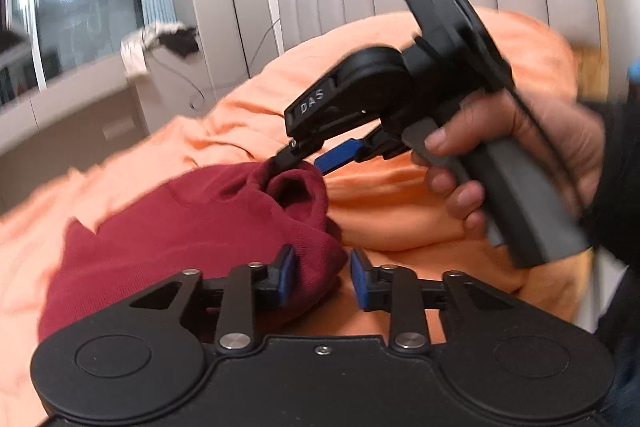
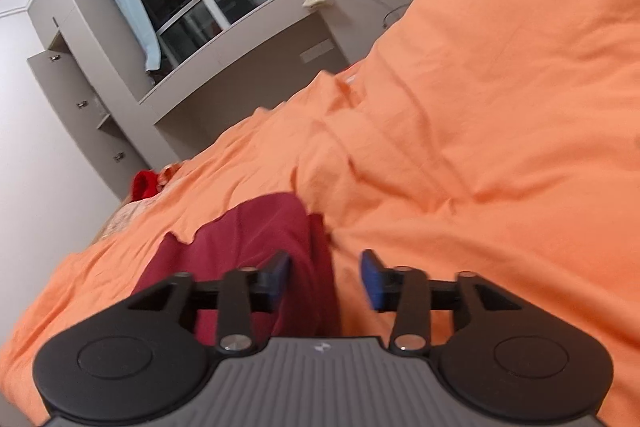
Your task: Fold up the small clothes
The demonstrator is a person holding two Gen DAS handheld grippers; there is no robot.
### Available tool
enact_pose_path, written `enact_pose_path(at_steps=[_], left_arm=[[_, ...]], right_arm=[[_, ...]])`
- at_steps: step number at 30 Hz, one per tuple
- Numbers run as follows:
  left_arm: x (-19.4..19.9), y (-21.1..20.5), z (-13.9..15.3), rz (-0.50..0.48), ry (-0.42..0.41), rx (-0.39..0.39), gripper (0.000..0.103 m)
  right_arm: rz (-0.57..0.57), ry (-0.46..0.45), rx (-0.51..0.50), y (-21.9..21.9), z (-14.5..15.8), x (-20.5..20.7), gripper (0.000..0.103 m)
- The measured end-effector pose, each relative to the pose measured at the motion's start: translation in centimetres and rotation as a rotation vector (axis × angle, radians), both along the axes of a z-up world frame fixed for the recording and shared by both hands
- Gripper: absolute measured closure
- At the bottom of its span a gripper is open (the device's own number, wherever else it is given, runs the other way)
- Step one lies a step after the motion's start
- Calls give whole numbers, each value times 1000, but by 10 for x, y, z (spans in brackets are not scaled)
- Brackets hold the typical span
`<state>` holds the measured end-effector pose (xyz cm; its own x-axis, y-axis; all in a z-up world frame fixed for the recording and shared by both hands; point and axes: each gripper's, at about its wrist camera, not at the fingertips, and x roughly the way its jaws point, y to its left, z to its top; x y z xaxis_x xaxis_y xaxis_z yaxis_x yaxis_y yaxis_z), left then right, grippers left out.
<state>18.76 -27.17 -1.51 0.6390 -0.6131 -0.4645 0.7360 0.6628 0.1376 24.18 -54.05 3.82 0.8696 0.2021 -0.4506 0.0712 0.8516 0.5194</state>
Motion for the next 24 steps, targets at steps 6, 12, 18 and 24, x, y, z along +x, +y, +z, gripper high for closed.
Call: enact_pose_path(at_steps=[6,12,18,24], left_arm=[[9,30,23,16,132,-177,35],[12,60,43,161,-5,-190,4],[48,85,44,346,12,-186,2],[86,113,27,466,163,-204,2]], right_arm=[[-19,-41,-4,-4,9,-5,12],[-3,-29,-18,0,3,-6,3],[79,-37,-76,18,1,-8,0],[140,23,-236,44,-3,-3,0]])
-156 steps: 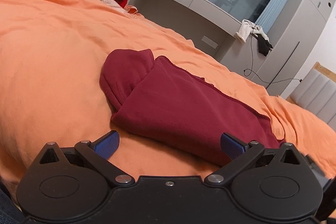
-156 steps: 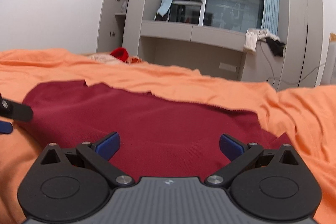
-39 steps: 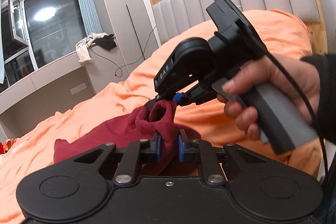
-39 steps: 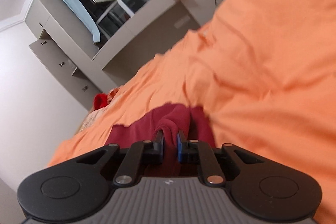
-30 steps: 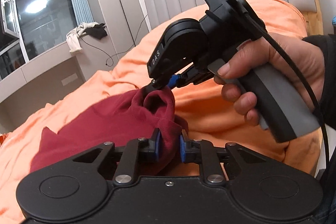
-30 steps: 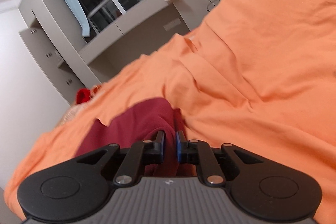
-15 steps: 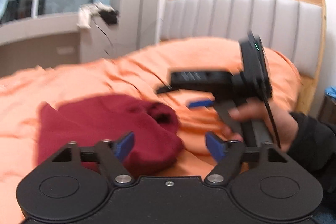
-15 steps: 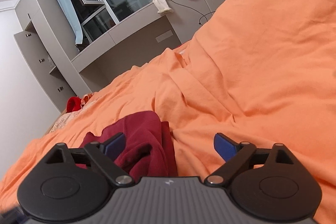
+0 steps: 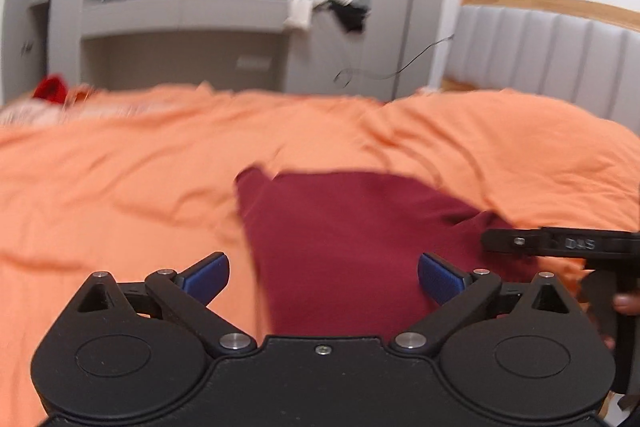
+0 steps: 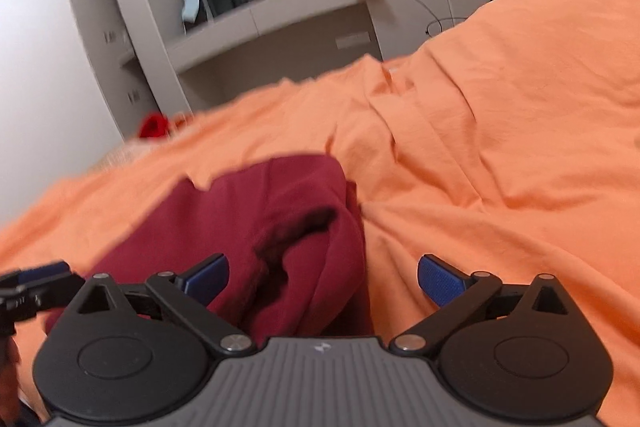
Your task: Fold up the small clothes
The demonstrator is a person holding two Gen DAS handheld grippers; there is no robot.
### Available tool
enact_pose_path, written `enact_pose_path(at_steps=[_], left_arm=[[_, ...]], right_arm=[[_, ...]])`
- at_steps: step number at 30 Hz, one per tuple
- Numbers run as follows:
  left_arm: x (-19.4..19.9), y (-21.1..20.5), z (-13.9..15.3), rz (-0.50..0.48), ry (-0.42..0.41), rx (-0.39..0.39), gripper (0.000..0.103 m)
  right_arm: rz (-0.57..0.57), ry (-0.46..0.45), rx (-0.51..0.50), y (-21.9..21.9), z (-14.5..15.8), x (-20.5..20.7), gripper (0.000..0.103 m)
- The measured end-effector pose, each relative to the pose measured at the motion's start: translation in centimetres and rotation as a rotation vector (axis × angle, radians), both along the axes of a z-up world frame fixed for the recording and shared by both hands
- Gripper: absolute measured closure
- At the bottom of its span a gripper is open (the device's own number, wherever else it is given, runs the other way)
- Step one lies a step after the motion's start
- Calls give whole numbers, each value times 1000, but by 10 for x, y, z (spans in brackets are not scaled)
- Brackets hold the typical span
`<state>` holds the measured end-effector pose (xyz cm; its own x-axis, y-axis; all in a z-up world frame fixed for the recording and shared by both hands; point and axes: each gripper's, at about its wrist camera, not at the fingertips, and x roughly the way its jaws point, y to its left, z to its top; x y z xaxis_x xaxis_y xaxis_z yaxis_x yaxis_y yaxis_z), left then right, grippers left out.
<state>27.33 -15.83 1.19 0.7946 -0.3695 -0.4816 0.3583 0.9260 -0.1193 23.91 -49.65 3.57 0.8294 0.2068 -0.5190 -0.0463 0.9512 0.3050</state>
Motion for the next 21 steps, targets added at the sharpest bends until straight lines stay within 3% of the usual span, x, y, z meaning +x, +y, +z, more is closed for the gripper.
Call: enact_pose_path(at_steps=[5,10,17,21], left_arm=[[-1,16,-23,9,40,-19,1],[-3,23,-41,7,63,-58,0],[0,26,-50,-11,75,-87,0],[8,24,-46,-39,110,-70,0]], right_arm=[[23,105,-45,4,-14,8,0],[50,125,-26,-1,-18,7,0],[26,108,134,-19,-12,6,0],[1,154,187,-22,-19,14,0]])
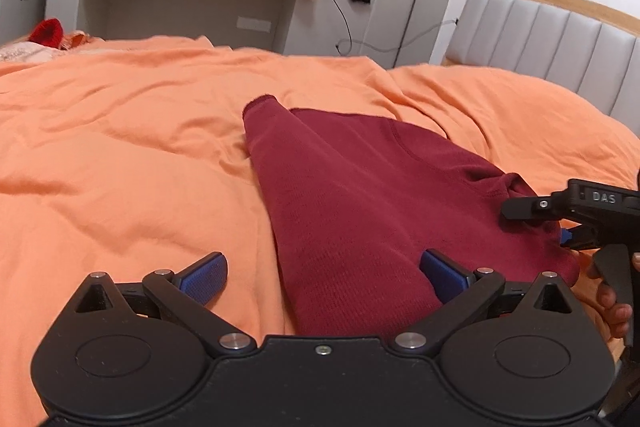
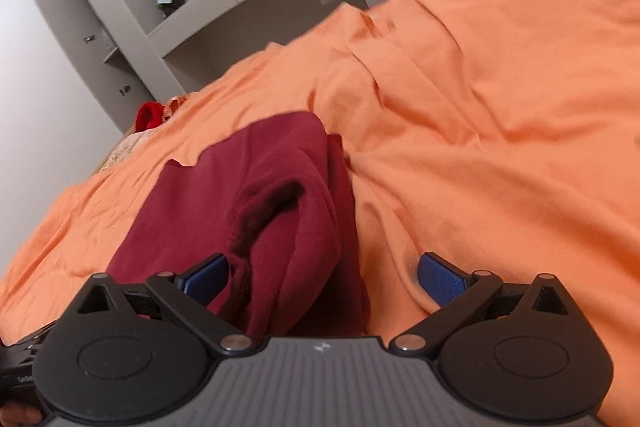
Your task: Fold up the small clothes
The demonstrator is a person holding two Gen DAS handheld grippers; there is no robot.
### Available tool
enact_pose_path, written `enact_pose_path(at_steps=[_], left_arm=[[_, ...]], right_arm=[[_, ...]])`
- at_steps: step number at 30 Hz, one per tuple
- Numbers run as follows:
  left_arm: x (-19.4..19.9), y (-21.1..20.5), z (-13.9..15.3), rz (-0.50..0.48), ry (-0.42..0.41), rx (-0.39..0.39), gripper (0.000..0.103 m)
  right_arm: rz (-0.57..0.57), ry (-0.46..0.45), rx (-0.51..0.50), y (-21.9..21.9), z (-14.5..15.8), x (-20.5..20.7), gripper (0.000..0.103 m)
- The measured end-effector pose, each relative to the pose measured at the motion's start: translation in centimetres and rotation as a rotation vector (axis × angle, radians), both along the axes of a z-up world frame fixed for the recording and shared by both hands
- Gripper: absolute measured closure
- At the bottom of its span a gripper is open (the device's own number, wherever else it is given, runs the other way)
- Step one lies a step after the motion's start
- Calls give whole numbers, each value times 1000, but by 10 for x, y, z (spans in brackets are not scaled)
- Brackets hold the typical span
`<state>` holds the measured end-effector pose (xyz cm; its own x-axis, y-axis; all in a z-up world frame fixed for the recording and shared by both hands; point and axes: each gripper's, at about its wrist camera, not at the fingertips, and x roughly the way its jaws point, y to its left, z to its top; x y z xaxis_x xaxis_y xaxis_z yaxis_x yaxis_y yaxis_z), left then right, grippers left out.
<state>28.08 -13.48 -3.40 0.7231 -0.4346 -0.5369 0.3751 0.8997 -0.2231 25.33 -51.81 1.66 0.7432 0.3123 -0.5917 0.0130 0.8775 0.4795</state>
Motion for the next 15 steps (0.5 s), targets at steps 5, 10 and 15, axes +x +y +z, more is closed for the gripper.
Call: enact_pose_path(at_steps=[5,10,15], left_arm=[[2,2,-1,-34,-14,3,0],[1,5,-1,-30,-8,-13,0],[-1,5,-2,-19,-10,-21,0]], right_arm=[[-8,4,-19,4,-11,3,0],[-14,-5,-10,4,-9,3,0],[-100,-65,177,-12,4,2,0]])
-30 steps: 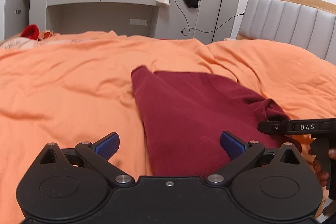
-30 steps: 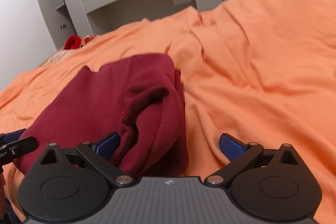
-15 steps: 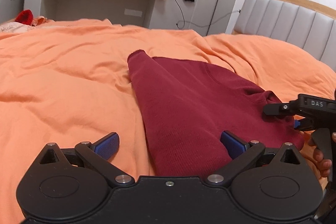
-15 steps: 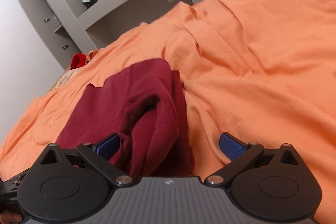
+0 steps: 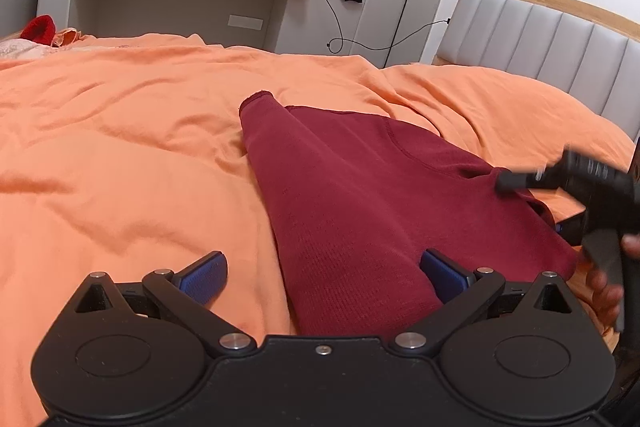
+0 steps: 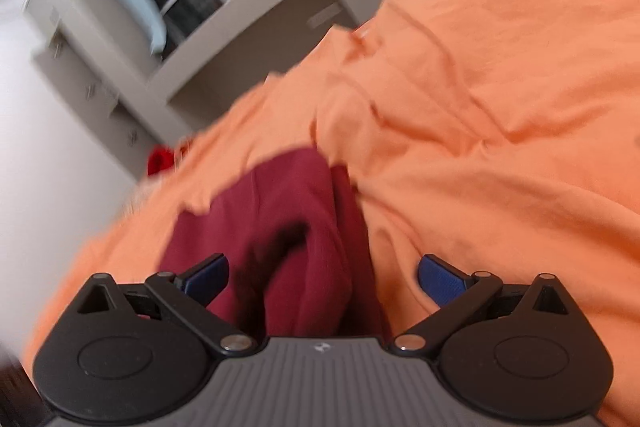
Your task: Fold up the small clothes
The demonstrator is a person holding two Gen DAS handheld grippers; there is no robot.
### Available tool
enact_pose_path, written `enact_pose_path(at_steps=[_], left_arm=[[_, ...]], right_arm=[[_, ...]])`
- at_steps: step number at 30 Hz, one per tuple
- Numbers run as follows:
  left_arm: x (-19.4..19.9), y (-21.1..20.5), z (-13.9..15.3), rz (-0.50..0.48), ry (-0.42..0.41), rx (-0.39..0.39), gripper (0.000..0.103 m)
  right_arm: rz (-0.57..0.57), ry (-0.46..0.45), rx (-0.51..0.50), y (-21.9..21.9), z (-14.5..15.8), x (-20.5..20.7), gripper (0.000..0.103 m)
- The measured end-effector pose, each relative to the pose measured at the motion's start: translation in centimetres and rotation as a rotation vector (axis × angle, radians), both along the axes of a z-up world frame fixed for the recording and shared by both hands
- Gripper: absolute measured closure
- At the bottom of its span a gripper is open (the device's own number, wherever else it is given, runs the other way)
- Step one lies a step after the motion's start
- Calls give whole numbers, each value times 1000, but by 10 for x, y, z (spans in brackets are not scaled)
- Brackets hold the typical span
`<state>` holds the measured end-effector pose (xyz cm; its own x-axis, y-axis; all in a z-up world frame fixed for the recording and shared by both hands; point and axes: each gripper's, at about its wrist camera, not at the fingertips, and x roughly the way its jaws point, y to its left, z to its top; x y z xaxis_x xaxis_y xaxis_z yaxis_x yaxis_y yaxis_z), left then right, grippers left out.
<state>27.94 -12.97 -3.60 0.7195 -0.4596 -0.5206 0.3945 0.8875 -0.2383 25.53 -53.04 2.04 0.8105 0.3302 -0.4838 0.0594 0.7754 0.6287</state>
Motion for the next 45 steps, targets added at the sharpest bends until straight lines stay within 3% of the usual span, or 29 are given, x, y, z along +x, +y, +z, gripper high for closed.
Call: enact_pose_path(at_steps=[4,8,16,21,24,28,30,31,32,33,35,38,40,45], left_arm=[[-1,0,-1,1,-2,-2,0],[-1,1,-1,-1,-5,0,0],[-1,2,-1,-3,-9,-4,0],[-4,3,-4,1,-18,-9,0],[-5,3,-4,4,-26,-10,0],[-7,3,-5,8,-30,-13,0],[-8,4,-5,8,-32,-15,0],[-8,4,-6,9,-32,-16,0],[-8,4,-6,9,-31,-16,0],[-8,4,-6,8,-30,-17,0],[-8,4,-6,8,-30,-17,0],[-8,4,-6,8,-30,-17,0],[-8,4,-6,9,-30,-18,0],[-8,6,-6,11,-27,-24,0]], right_arm=[[-101,39,38,-8,-3,11,0],[-121,88,26,-12,-13,18,0],[-43,85,-187,6,-14,7,1],[-21,64,-265,12,-13,-6,1],[-40,24,-226,6,-9,-16,0],[-71,-66,-16,-12,-6,-25,0],[-83,-90,99,-20,-9,-26,6],[-87,-88,127,-21,-11,-25,16],[-91,-81,132,-22,-11,-24,28],[-96,-68,117,-20,-12,-23,33],[-97,-49,71,-16,-12,-21,60],[-69,-57,44,-7,-12,-21,76],[-53,-87,-41,5,-6,-24,76],[28,-228,-388,49,13,-39,76]])
